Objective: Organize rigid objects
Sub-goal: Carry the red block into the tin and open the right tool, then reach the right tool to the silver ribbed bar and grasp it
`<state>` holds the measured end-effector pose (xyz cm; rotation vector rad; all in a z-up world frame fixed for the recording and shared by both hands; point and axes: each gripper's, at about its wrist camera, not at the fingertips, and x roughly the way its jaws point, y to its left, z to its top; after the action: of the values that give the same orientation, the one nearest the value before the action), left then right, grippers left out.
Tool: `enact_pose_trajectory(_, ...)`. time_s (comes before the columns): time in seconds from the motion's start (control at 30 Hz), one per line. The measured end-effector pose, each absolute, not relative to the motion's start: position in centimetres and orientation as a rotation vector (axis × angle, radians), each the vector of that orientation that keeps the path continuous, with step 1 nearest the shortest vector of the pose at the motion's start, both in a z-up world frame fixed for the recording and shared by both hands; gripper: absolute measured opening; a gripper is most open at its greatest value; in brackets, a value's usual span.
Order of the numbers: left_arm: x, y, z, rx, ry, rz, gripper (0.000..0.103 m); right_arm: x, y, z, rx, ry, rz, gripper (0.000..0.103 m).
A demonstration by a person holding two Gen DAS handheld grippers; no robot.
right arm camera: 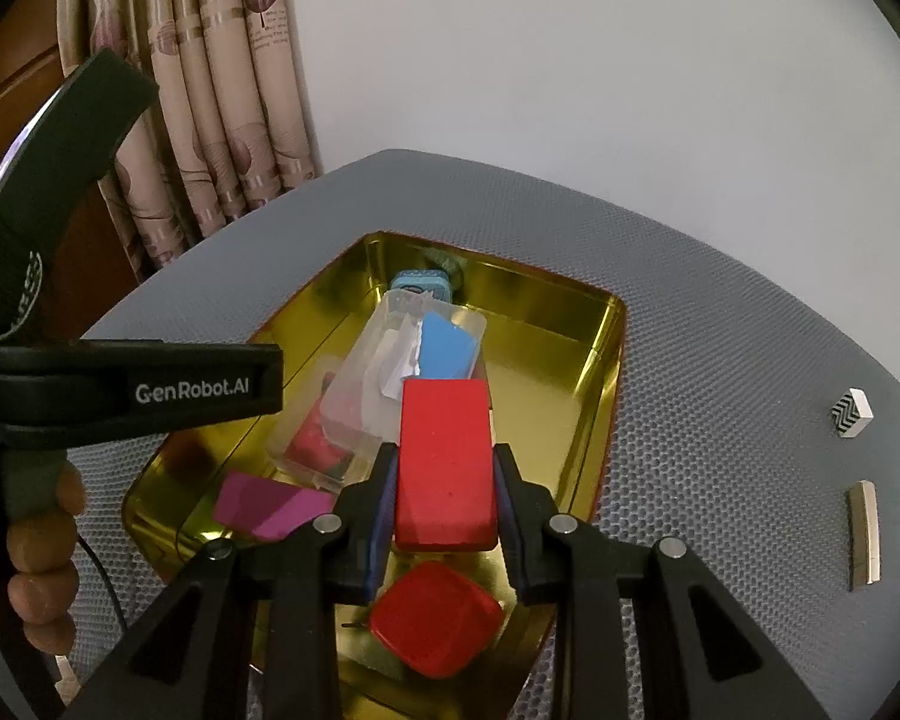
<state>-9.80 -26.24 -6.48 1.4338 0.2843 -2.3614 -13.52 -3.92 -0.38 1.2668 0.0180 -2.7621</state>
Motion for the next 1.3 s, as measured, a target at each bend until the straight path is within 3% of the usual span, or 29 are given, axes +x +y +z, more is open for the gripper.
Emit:
enact_pose_trajectory(0.23,-9.8,-26.1,-6.4,1.442,0.288,-2.381,0.074,-13.6,-3.7,-0.8,1.264,-0.015,-2.75,0.031)
enact_pose_trajectory(0.4,-9.9,-25.8,-6.4,1.443,0.287,-2.403,0.074,-13.0,-3.3,-0.3,1.24,-0.043,-2.755,0.041)
enact_pose_trajectory(0.6,-10.0,-24.7,-5.7,1.438,0.32,-2.501,0.074,-11.1,-0.9,1.3,1.152,-0.138,-2.818,0.045)
enact_pose_trajectory(0.97,-9.9,-19.4,-5.3,1.457,0.09,-2.64,0.077,-7.3,13.4,1.9,1.201,-0.184,-3.119,0.047)
enact_pose_trajectory(1.3,-9.0,-14.7,-5.7,1.476,-0.091,-2.698,0.079,-7.0,22.4,-3.0,1.395,-0.239,-3.164,0.048)
